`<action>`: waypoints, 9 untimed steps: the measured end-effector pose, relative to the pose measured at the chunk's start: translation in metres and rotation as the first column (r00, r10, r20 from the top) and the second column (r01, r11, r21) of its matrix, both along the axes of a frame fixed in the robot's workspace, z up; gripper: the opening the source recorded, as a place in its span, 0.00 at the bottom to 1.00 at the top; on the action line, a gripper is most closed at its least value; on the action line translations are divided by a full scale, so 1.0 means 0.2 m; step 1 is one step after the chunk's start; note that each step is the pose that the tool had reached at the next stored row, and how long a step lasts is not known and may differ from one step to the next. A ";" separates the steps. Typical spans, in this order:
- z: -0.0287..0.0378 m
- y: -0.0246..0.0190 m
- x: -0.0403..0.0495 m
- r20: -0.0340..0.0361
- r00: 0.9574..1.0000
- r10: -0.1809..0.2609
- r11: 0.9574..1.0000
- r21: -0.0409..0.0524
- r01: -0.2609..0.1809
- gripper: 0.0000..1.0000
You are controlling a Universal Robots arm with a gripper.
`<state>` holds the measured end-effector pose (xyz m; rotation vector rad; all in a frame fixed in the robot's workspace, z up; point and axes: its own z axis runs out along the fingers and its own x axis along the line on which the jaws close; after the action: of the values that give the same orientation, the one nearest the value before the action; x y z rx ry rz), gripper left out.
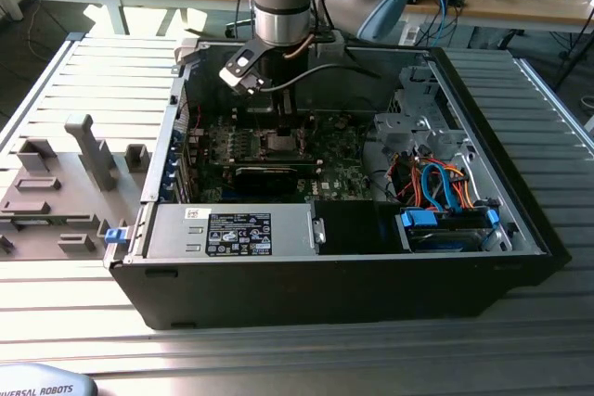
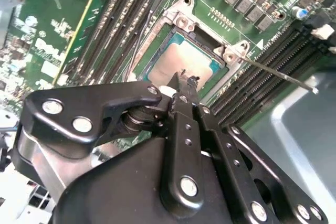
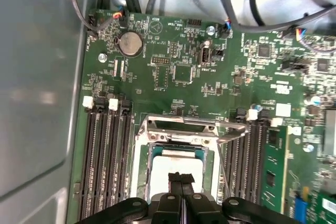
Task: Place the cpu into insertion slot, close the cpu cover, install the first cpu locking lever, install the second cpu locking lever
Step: 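Place the cpu into insertion slot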
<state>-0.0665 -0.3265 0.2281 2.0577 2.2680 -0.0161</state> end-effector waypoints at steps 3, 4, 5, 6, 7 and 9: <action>0.053 0.000 0.001 0.000 1.000 0.000 1.000 0.000 0.000 0.11; 0.083 0.000 0.001 0.000 1.000 0.000 1.000 0.000 0.000 0.11; 0.108 0.000 0.001 0.000 1.000 0.000 1.000 0.000 0.000 0.11; 0.136 0.000 0.001 0.000 1.000 0.000 1.000 0.000 0.000 0.11; 0.164 0.000 0.001 -0.001 1.000 0.000 1.000 0.000 0.000 0.11; 0.192 0.000 0.002 0.000 1.000 0.000 1.000 0.000 0.000 0.11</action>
<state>-0.0662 -0.3265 0.2666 2.0580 2.2681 -0.0165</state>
